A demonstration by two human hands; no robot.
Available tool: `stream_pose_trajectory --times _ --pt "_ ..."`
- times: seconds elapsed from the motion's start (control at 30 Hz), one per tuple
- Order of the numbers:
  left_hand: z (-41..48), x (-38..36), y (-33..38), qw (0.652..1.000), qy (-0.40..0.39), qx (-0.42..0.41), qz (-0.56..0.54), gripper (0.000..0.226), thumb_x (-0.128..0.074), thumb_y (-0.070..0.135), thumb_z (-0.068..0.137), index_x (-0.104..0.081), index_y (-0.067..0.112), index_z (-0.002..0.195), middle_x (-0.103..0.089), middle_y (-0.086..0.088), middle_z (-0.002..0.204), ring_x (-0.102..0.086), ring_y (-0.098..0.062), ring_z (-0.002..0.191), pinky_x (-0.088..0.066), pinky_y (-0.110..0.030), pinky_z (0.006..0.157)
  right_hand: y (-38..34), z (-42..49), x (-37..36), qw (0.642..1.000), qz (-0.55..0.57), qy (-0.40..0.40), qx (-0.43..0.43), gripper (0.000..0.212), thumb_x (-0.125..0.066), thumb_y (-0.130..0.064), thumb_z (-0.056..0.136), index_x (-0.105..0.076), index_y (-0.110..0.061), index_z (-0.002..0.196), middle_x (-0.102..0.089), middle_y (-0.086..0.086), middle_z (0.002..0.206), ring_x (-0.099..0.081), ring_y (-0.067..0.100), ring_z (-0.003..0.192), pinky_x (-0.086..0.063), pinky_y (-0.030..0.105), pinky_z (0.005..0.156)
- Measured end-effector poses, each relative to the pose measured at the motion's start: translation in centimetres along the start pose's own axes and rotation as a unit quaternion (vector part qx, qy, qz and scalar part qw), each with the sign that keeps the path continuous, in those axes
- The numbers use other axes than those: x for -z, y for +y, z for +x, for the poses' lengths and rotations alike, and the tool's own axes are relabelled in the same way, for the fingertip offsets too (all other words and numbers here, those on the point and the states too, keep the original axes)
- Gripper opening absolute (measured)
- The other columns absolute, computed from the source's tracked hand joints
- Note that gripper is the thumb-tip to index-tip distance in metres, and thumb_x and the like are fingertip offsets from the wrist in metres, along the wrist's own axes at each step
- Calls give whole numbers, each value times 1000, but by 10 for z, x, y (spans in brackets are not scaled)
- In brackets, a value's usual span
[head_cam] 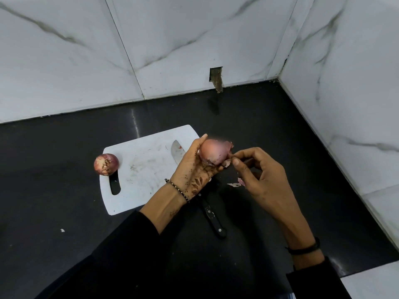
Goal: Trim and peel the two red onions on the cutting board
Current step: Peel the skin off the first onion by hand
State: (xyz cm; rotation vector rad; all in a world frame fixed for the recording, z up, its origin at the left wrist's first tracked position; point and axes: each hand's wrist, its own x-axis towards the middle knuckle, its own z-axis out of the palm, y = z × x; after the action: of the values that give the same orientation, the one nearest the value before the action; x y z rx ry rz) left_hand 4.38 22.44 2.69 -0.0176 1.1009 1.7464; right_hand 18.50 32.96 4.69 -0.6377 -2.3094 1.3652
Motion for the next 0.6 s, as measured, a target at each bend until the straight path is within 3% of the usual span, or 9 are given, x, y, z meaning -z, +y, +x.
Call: stream_pose_trajectory --times 0.07,0.17,0.27,0.33,0.4,0.43,0.5,0.6 --pt "-1 3 0 1000 -17 9 -21 53 -47 42 98 -78 4 80 -72 -17 93 -61 -28 95 -45 -39 104 2 2 0 999 -37 22 -3 11 -58 -27 98 -63 -36 102 -63 -17 98 -63 3 90 -53 22 76" --pt "-1 4 0 999 -18 6 -27 52 -48 43 97 -76 1 83 -72 -19 94 -67 -25 85 -57 -29 84 5 4 0 995 -85 53 -4 9 -62 -24 97 -66 -31 101 -61 -20 94 -59 -4 91 -46 8 75" --pt "-1 1 -1 1000 -14 -2 -13 56 -45 42 100 -78 6 74 -73 -14 85 -69 -20 75 -59 -26 71 3 3 -3 994 -78 82 -6 19 -70 -16 91 -64 -31 101 -61 -18 97 -59 -6 94 -47 7 77" --pt "-1 -4 0 1000 2 -8 -16 46 -48 42 99 -71 2 89 -73 -15 88 -70 -20 74 -60 -27 67 -2 0 -7 993 -65 101 4 22 -65 -16 96 -62 -33 109 -60 -24 102 -57 -11 99 -44 4 81" --pt "-1 -7 0 999 28 -14 -21 44 -54 43 96 -60 1 107 -71 -19 103 -71 -26 87 -61 -32 73 -8 -3 -15 993 -57 104 14 25 -56 -22 101 -61 -31 123 -60 -23 117 -54 -13 111 -43 5 91" --pt "0 -7 -1 999 42 -15 -20 51 -57 44 95 -58 -1 117 -68 -22 114 -70 -29 100 -60 -36 83 -12 -6 -20 995 -43 91 10 31 -51 -26 103 -57 -29 134 -59 -19 131 -50 -10 122 -42 10 100" --pt "3 -8 -6 999 52 -12 -12 74 -66 54 87 -54 -2 134 -60 -23 133 -60 -34 122 -49 -45 104 -22 -15 -36 999 -7 34 -5 48 -43 -39 107 -36 -28 154 -37 -17 157 -30 -7 143 -28 21 117" --pt "8 -7 -15 996 70 4 52 89 -73 75 63 -68 6 120 -67 -20 124 -64 -33 116 -46 -49 107 -28 -18 -60 999 -24 -13 -20 70 -27 -58 102 -2 -29 161 4 -23 165 6 -9 149 -4 23 122"
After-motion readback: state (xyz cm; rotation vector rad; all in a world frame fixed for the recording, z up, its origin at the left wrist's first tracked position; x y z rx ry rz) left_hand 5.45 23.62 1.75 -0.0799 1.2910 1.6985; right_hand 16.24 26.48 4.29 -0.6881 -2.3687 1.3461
